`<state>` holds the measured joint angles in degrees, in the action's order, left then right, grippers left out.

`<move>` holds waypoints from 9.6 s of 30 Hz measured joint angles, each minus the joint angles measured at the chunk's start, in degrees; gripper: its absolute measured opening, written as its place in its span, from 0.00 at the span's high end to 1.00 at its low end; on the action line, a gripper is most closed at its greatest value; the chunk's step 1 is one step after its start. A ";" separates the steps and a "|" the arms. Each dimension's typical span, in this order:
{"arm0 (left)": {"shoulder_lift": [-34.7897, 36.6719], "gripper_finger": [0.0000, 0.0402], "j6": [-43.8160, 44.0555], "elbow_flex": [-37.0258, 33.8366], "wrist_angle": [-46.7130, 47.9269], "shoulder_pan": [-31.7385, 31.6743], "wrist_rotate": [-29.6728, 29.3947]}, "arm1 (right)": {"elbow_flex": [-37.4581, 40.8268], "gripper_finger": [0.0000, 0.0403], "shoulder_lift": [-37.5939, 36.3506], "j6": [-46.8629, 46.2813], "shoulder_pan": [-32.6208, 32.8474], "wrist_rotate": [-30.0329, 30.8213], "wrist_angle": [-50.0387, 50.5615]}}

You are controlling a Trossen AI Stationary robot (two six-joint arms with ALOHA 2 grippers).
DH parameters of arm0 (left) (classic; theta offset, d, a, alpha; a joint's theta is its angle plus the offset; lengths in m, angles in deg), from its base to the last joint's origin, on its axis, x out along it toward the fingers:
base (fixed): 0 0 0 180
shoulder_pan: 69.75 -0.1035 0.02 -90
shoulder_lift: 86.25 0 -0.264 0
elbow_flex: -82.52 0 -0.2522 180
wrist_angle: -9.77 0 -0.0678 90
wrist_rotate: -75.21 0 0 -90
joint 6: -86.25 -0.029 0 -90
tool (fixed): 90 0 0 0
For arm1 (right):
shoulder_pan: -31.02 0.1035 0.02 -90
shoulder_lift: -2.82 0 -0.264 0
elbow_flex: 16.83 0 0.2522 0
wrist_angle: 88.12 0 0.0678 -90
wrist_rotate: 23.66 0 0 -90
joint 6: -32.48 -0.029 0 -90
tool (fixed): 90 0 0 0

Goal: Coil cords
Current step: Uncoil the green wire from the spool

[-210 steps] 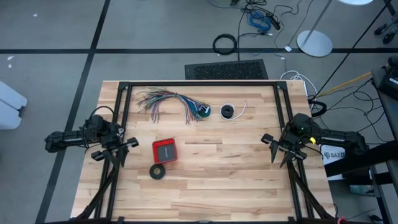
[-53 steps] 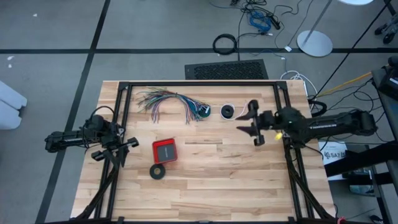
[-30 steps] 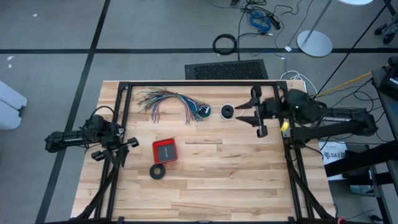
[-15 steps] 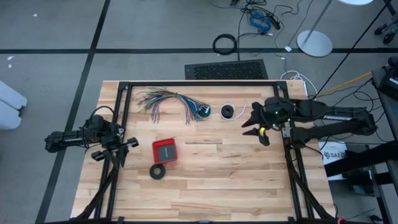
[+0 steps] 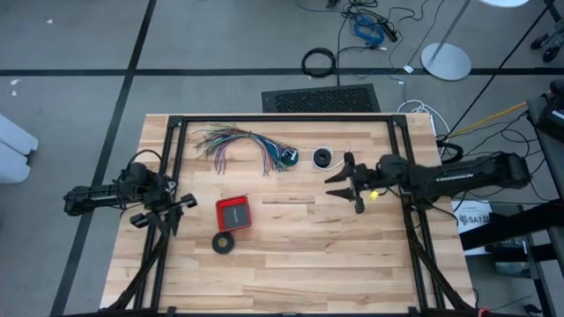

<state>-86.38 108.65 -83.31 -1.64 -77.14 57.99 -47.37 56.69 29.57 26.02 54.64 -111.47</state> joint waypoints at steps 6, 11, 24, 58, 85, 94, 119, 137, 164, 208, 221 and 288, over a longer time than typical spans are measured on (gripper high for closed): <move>0.01 0.73 -3.73 0.00 0.09 -0.01 -2.74 | 1.01 0.63 4.89 2.63 -0.70 0.06 -25.34; 0.00 0.73 -5.00 0.00 -0.06 0.01 -15.26 | -4.23 0.63 7.34 3.21 -0.70 -0.32 -31.75; -0.01 0.73 -4.76 0.00 -3.20 -0.03 -50.36 | -21.77 0.63 7.02 6.51 -0.64 -3.64 -18.46; -17.17 0.73 -20.27 7.01 -1.06 0.01 -69.13 | -43.91 0.63 8.90 15.80 -2.55 13.72 59.42; -81.09 0.73 -47.64 37.72 2.32 1.92 -83.62 | -43.89 0.63 33.82 21.50 -5.81 17.90 61.12; -96.26 0.73 -55.50 49.75 10.33 1.46 -90.83 | -43.29 0.63 33.95 17.19 -6.03 18.00 64.88; -112.39 0.73 -60.86 60.80 15.27 -3.05 -94.62 | -33.72 0.63 33.90 14.36 -5.81 20.96 57.20; -113.18 0.73 -60.22 60.83 15.24 -5.75 -94.62 | -33.74 0.63 33.88 15.54 -5.77 20.89 54.39; -113.73 0.99 -60.06 65.55 17.53 -1.02 -99.98 | -33.74 0.63 33.88 12.58 -3.13 20.98 55.00; -87.97 0.99 -33.37 68.91 13.26 5.17 -84.68 | -3.19 0.63 24.00 5.45 4.79 23.99 -25.02; -88.29 0.99 -28.76 66.68 9.81 5.17 -90.35 | -9.29 0.73 33.35 10.06 5.07 32.60 -27.78; -90.17 0.99 -27.77 65.79 12.59 5.98 -93.53 | -17.44 0.88 34.12 11.29 8.88 37.23 -11.76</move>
<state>-176.55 80.88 -17.52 10.95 -71.16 -35.53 -64.81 90.81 40.86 34.90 91.88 -123.23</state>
